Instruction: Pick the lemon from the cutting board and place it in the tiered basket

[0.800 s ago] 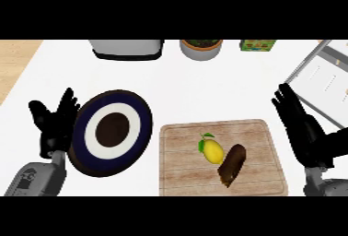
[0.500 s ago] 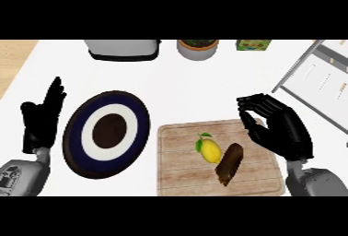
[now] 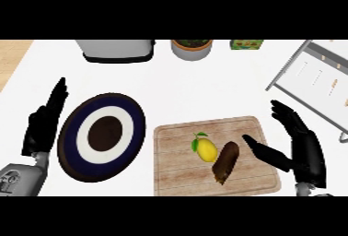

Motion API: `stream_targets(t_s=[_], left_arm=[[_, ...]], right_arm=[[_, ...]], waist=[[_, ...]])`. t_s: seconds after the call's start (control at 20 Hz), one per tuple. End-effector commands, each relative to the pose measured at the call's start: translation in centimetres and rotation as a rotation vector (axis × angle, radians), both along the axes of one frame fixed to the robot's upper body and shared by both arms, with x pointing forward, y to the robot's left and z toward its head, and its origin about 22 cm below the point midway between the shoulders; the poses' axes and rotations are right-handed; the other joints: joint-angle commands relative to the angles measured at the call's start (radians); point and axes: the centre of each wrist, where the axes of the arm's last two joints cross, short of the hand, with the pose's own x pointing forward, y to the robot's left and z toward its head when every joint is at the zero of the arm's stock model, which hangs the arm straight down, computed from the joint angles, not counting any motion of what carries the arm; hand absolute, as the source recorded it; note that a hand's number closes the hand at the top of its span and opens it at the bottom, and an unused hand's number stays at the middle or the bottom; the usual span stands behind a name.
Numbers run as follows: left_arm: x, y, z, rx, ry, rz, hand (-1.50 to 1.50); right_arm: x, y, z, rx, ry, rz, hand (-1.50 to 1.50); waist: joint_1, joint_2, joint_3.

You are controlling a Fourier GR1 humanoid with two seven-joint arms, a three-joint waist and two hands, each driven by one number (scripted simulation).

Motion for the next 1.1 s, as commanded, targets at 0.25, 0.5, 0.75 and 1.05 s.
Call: stream_targets(t_s=[0.25, 0.5, 0.75, 1.05], left_arm=[[0.1, -0.1, -0.1, 0.019, -0.018, -0.024, 0.00], [0.4, -1.8, 0.2, 0.027, -0.005, -0.060, 0.00], [-0.2, -1.2, 0.0, 0.023, -0.021, -0.041, 0.00], [-0.3, -0.5, 0.6, 0.020, -0.003, -0.039, 0.00]], right_arm=[[-1.4, -1.6, 6.6, -0.441, 0.274, 0.256, -1.50], [0.3, 2.7, 9.4, -0.572, 0.404, 0.345, -1.50], [2.1, 8.0, 12.8, -0.578, 0.461, 0.312, -1.50], [5.1, 10.2, 11.2, -0.587, 0.626, 0.320, -1.50]], waist=[[0.008, 0.003, -0.007], [0.036, 0.007, -0.003], [0.033, 0.004, -0.002], [0.028, 0.005, -0.001]])
